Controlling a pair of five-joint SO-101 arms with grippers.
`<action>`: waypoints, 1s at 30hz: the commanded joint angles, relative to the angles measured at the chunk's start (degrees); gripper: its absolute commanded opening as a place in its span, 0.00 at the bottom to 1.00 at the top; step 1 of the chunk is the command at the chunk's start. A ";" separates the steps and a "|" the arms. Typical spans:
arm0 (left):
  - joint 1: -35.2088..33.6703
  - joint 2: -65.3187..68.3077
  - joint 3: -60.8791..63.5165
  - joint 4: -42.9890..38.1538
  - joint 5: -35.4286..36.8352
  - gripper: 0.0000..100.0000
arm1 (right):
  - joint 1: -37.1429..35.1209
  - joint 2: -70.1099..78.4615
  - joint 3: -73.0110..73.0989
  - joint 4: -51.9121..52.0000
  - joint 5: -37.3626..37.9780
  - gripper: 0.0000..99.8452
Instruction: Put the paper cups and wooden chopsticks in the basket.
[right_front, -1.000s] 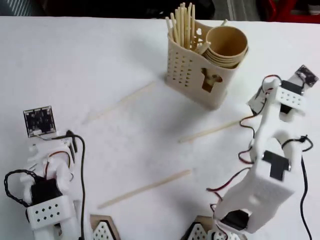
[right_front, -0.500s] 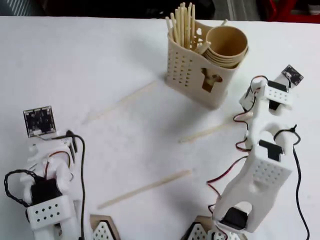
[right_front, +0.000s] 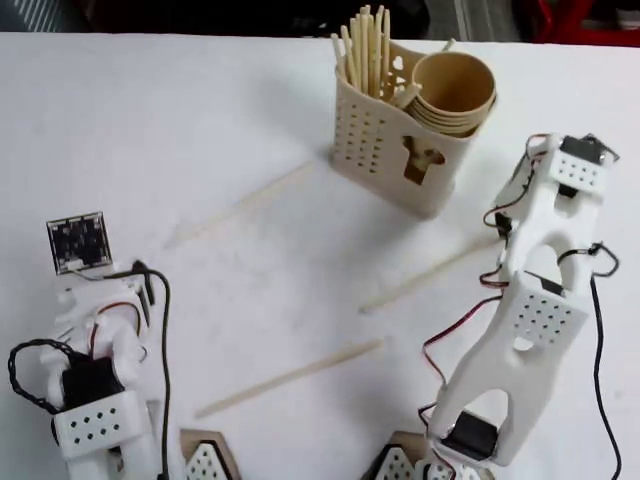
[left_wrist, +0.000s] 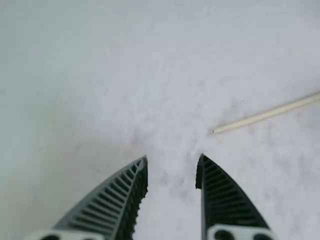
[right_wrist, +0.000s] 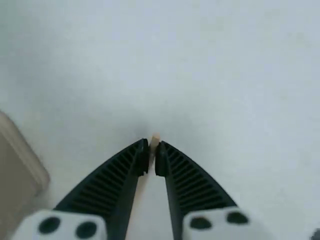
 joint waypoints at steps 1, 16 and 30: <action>-0.04 -0.75 -0.79 -1.76 0.53 0.17 | 0.75 -5.41 -7.38 6.90 2.81 0.02; -0.04 -0.75 -0.79 -1.76 0.53 0.17 | -0.13 -29.93 -8.35 7.34 13.19 0.02; -0.04 -0.75 -0.79 -1.76 0.53 0.17 | -18.51 -59.82 1.67 6.90 18.55 0.02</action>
